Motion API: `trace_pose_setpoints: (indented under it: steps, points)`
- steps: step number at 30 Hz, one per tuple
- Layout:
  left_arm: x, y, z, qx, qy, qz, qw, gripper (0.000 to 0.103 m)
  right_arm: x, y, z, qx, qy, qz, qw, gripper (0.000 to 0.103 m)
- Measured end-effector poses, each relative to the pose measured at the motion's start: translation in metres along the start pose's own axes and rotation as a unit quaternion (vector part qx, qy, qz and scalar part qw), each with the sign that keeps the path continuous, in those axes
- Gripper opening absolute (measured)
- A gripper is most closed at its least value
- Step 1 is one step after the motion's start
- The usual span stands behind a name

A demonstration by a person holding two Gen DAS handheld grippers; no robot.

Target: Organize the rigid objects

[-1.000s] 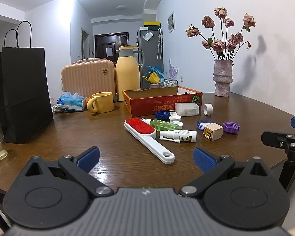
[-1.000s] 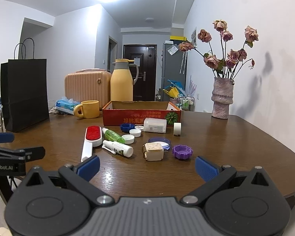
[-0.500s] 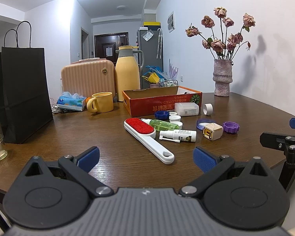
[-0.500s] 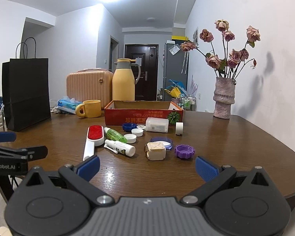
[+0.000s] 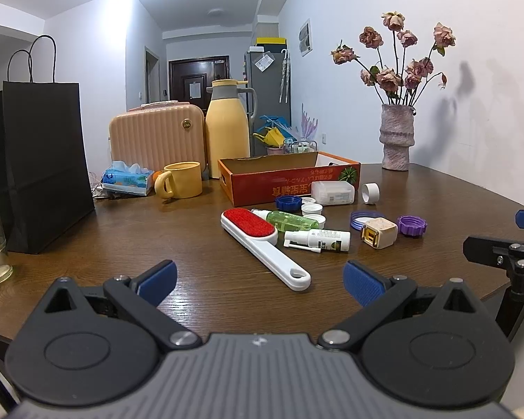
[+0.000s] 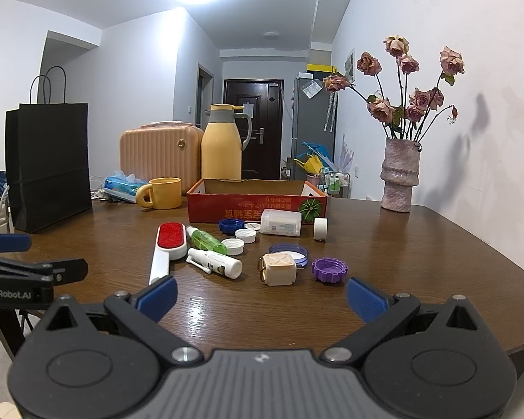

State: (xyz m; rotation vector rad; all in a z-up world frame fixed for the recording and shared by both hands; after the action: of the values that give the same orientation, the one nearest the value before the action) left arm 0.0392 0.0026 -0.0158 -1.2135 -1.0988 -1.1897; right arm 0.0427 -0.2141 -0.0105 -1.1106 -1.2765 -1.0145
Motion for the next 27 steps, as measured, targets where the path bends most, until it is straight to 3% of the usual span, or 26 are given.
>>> trace_pose_setpoints:
  steps: [27]
  points:
    - [-0.005, 0.083, -0.011, -0.009, -0.011, 0.029, 0.9995, 0.103, -0.017, 0.071, -0.029, -0.016, 0.007, 0.025, 1.0, 0.103]
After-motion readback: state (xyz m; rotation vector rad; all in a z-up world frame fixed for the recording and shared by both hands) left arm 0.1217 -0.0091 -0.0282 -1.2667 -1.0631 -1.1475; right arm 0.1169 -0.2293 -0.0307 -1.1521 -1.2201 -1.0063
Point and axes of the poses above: each gripper's, at about its wrist camera, not at the fingertips, and y roughly the way its jaws point, z to its left, x to its top, the point moved 4 cm from there along y, roughly the way its jaws point, and after that the axes turned 15 degrees about -z, right-handed, at the moved point
